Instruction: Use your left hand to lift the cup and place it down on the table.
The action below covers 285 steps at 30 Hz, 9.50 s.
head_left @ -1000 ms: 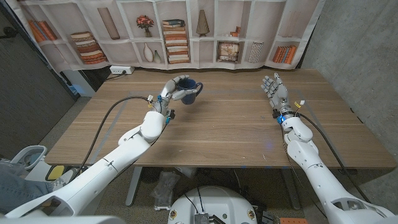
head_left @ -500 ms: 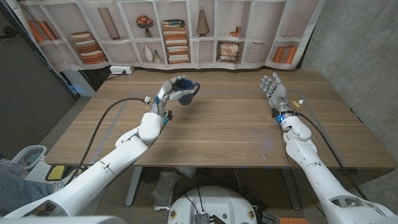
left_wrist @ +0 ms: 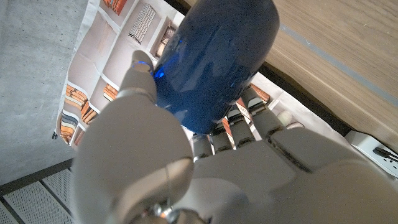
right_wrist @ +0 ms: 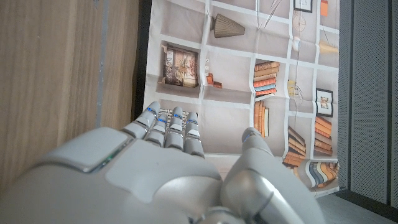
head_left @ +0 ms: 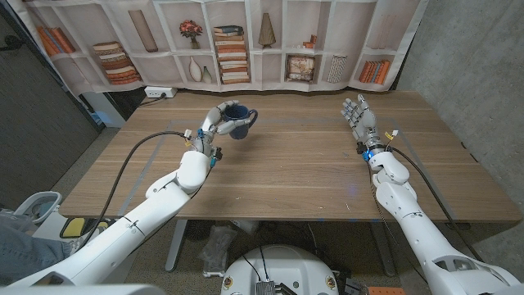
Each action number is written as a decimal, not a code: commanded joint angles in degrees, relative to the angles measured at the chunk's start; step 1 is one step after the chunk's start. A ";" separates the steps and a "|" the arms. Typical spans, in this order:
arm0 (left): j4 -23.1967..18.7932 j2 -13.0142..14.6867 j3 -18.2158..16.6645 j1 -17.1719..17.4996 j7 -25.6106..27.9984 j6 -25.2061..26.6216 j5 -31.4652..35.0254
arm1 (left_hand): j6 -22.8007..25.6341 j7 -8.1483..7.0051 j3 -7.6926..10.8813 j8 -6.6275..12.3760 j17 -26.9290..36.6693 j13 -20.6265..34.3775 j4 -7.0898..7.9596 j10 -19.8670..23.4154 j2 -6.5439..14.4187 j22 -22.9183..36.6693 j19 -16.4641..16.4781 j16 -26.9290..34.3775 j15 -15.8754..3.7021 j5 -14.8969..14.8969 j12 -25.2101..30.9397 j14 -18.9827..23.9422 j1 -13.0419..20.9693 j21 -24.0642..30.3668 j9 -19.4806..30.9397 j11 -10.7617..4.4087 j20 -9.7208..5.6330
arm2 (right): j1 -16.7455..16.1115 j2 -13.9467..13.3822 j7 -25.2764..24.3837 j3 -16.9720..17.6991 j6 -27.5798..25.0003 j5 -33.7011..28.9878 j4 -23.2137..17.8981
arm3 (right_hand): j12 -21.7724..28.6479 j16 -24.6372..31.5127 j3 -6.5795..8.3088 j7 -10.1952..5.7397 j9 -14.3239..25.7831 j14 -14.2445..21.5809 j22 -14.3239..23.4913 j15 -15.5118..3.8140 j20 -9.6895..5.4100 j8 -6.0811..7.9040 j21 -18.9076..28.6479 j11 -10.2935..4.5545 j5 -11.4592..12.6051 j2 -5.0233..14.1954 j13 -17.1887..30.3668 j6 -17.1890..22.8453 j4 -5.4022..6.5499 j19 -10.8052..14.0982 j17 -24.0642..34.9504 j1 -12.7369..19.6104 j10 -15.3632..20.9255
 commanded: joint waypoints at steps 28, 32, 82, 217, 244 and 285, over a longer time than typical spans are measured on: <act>0.63 1.35 -4.13 2.37 1.48 -0.68 -2.79 | 1.19 -0.27 3.92 -0.24 0.08 0.36 3.57 5.49 6.99 0.23 -0.07 -0.09 -3.20 0.35 -0.07 0.76 5.59 -0.24 0.20 -4.54 0.16 | -0.22 -0.06 -1.11 -0.61 -0.35 -0.52 -0.80 | -0.06 0.03 0.01 0.04 0.34 1.05 0.16 -0.02 -1.69 -0.15 -0.77 -0.23 -0.09 0.71 0.31 0.81 -0.48 1.08 0.18 0.15 0.73; 0.87 1.44 -4.54 2.50 1.48 -0.96 -3.26 | 1.26 -0.24 3.95 -0.25 0.08 0.38 3.57 5.62 7.00 0.24 -0.08 -0.10 -3.29 0.35 -0.05 0.77 5.59 -0.26 0.20 -4.57 0.14 | -0.03 0.04 -1.25 -0.70 -0.35 -0.68 -0.73 | 0.02 0.09 0.01 0.09 0.34 1.26 0.16 -0.04 -1.67 -0.13 -0.79 -0.23 -0.10 0.73 0.31 0.88 -0.49 1.24 0.19 0.13 0.96; 2.96 2.19 -7.61 2.98 2.58 -1.52 -6.54 | 2.39 -0.62 4.27 -0.35 0.03 0.66 3.49 6.76 6.96 0.26 0.28 -0.01 -3.86 0.33 -0.17 1.82 5.55 -0.36 0.26 -5.01 0.11 | 2.09 0.62 -0.47 -0.18 -0.64 -1.81 1.80 | -0.02 -0.26 0.27 -0.06 0.34 1.03 0.18 -0.12 -1.62 -0.14 -1.56 -0.47 -0.10 1.01 0.31 1.06 -1.07 1.53 0.05 0.86 1.27; 14.90 4.12 -9.17 -1.30 4.73 -0.51 -9.90 | 5.24 -1.68 5.47 -0.73 0.02 1.31 3.64 8.70 7.78 0.30 -1.19 -0.31 -4.80 0.15 -0.66 2.46 5.40 -1.54 0.22 -5.24 -0.60 | 2.64 -0.63 -2.62 -1.80 -3.23 -3.73 -0.70 | -0.22 -0.32 0.24 -0.03 0.35 1.26 0.26 -0.10 -1.61 -0.21 -3.25 -0.46 -0.29 1.31 0.33 1.21 -1.55 2.24 0.17 1.08 1.47; 22.57 0.61 -6.85 -3.72 6.48 -8.92 -7.80 | 5.93 -2.58 5.64 -0.78 -0.03 1.42 3.62 8.94 7.69 0.27 -2.74 -0.46 -5.38 0.13 -0.77 2.20 5.23 -2.31 0.19 -5.51 -0.64 | 2.85 -0.38 -2.35 -1.70 -3.22 -3.56 0.76 | -0.24 -0.34 0.21 -0.04 0.35 1.29 0.28 -0.15 -1.62 -0.21 -3.58 -0.36 -0.29 1.32 0.33 1.26 -1.64 2.41 0.17 1.11 1.51; 37.62 -4.80 -4.05 -9.50 5.71 -20.14 -9.17 | 6.73 -2.94 5.98 -0.90 -0.02 1.59 3.61 9.42 7.70 0.24 -2.73 -0.46 -5.68 0.12 -0.86 2.25 5.09 -2.62 0.11 -5.68 -1.07 | 3.28 -0.86 -4.92 -2.11 -5.95 -4.89 -0.04 | -0.27 -0.36 0.16 -0.01 0.35 1.29 0.30 -0.16 -1.62 -0.26 -4.07 -0.53 -0.31 1.38 0.34 1.18 -1.70 2.64 0.18 1.06 1.58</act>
